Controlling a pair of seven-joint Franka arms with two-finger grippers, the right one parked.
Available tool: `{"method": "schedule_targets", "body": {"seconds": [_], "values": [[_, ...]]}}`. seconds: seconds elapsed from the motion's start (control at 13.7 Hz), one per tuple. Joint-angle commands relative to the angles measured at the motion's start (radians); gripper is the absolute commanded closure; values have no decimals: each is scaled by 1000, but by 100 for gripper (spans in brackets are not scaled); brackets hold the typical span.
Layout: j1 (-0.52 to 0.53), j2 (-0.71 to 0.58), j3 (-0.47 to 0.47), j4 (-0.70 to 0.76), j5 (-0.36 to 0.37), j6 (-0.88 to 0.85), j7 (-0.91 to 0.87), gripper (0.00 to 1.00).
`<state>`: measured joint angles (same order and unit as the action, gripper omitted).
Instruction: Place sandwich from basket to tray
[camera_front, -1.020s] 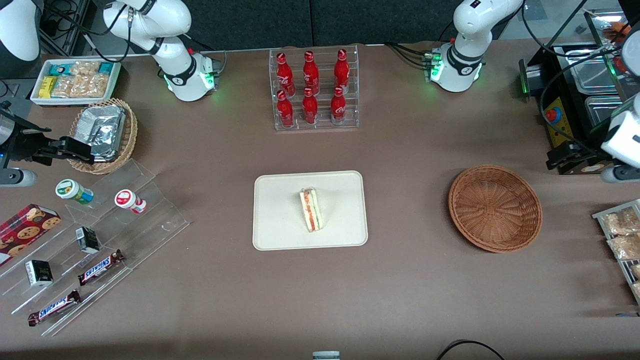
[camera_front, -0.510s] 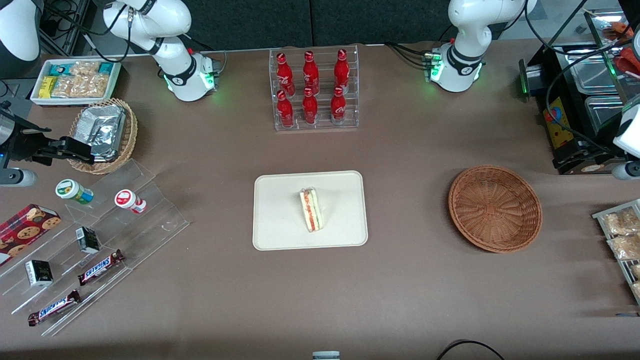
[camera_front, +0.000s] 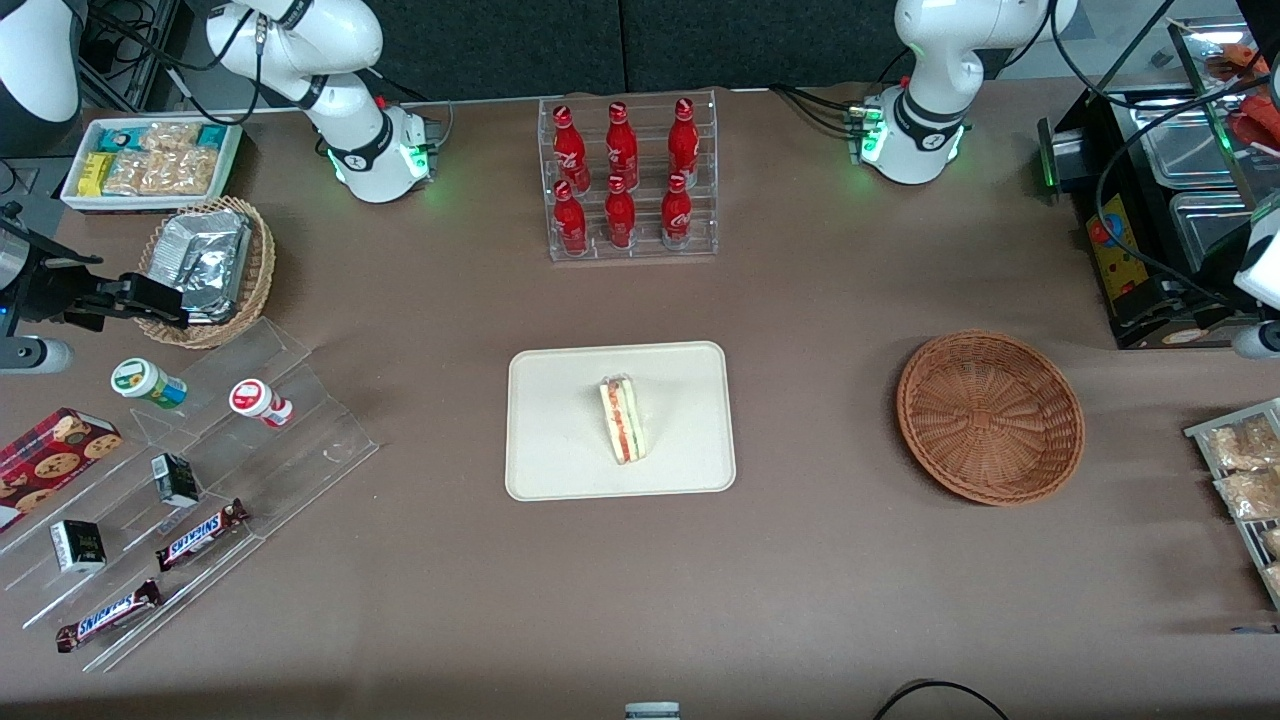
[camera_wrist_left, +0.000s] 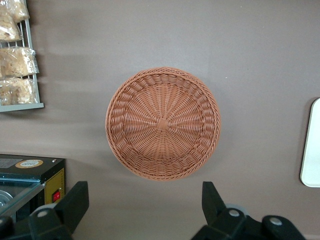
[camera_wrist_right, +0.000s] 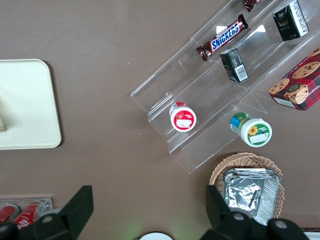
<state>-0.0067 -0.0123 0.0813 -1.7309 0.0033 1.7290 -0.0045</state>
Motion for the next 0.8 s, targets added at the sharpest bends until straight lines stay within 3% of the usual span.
{"method": "schedule_targets", "body": {"seconds": [0.0, 0.36, 0.73], "values": [[-19, -3, 14, 33, -8, -26, 3, 0], [-27, -12, 9, 161, 0, -222, 18, 0], [-27, -38, -78, 171, 33, -258, -17, 0]]}}
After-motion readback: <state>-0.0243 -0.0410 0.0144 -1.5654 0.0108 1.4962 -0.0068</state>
